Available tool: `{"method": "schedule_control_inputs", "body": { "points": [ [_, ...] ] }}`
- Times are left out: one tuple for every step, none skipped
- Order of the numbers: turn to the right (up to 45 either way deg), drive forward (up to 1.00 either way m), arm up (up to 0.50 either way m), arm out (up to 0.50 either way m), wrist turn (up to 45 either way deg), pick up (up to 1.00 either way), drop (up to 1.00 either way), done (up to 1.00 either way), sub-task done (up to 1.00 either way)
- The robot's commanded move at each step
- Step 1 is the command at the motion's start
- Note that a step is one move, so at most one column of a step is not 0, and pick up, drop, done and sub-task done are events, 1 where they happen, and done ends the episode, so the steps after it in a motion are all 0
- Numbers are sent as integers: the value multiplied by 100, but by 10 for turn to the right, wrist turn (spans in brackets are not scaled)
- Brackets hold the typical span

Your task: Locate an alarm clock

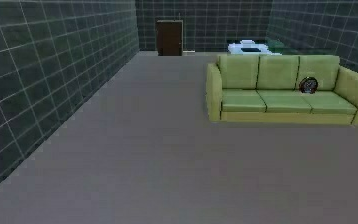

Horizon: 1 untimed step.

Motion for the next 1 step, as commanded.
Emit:
{"method": "schedule_control_inputs", "body": {
  "points": [
    [60,0,0,0,0,0,0,0,0]
  ]
}}
